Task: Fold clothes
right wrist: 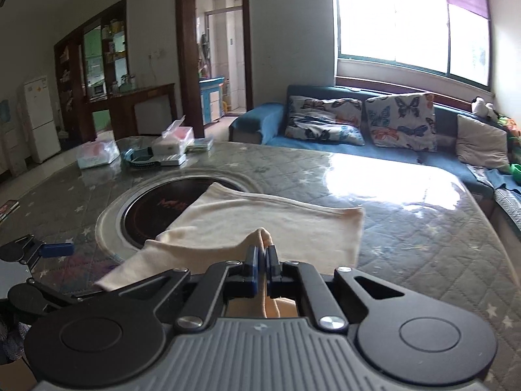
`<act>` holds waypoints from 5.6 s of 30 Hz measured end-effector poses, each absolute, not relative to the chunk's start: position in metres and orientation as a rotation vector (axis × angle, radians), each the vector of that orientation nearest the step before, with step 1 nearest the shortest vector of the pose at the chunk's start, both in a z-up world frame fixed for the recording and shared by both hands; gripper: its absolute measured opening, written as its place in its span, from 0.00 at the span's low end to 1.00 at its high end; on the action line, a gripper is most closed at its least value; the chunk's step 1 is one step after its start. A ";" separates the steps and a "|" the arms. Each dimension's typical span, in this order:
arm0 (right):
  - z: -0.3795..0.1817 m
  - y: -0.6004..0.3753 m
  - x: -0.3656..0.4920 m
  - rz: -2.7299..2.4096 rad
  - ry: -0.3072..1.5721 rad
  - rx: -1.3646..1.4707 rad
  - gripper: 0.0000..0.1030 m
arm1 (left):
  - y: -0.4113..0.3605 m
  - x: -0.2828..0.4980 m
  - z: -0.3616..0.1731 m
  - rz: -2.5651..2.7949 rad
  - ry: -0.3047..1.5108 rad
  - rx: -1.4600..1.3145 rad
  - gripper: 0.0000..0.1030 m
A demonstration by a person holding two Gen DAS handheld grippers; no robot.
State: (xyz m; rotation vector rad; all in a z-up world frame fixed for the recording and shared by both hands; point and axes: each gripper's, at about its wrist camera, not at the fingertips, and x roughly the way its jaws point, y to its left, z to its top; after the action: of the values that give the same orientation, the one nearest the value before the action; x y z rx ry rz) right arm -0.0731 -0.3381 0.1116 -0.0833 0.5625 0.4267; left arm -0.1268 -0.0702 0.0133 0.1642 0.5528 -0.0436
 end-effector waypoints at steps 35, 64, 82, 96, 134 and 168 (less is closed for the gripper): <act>0.051 -0.358 -0.053 0.373 0.689 -0.071 0.33 | -0.109 -0.073 0.044 -0.214 0.536 0.135 1.00; 0.054 -0.375 -0.080 0.440 0.798 -0.001 0.08 | -0.104 -0.082 0.028 -0.275 0.568 0.300 1.00; 0.039 -0.346 -0.043 0.457 0.683 -0.126 0.10 | -0.112 -0.034 0.030 -0.185 0.582 0.195 0.87; 0.043 -0.341 -0.082 0.528 0.642 -0.254 0.30 | -0.095 -0.055 0.025 -0.172 0.521 0.228 0.88; 0.053 -0.348 -0.105 0.545 0.651 -0.231 0.36 | -0.119 -0.159 0.011 -0.489 0.406 0.610 0.77; 0.051 -0.328 -0.090 0.702 0.647 -0.317 0.16 | -0.121 -0.127 0.015 -0.511 0.442 0.503 0.33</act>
State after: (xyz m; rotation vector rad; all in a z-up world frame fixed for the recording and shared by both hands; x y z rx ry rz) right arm -0.0902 -0.3277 0.0510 -0.3166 0.6470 0.7016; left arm -0.1270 -0.1206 0.0152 0.5029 0.4424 -0.5115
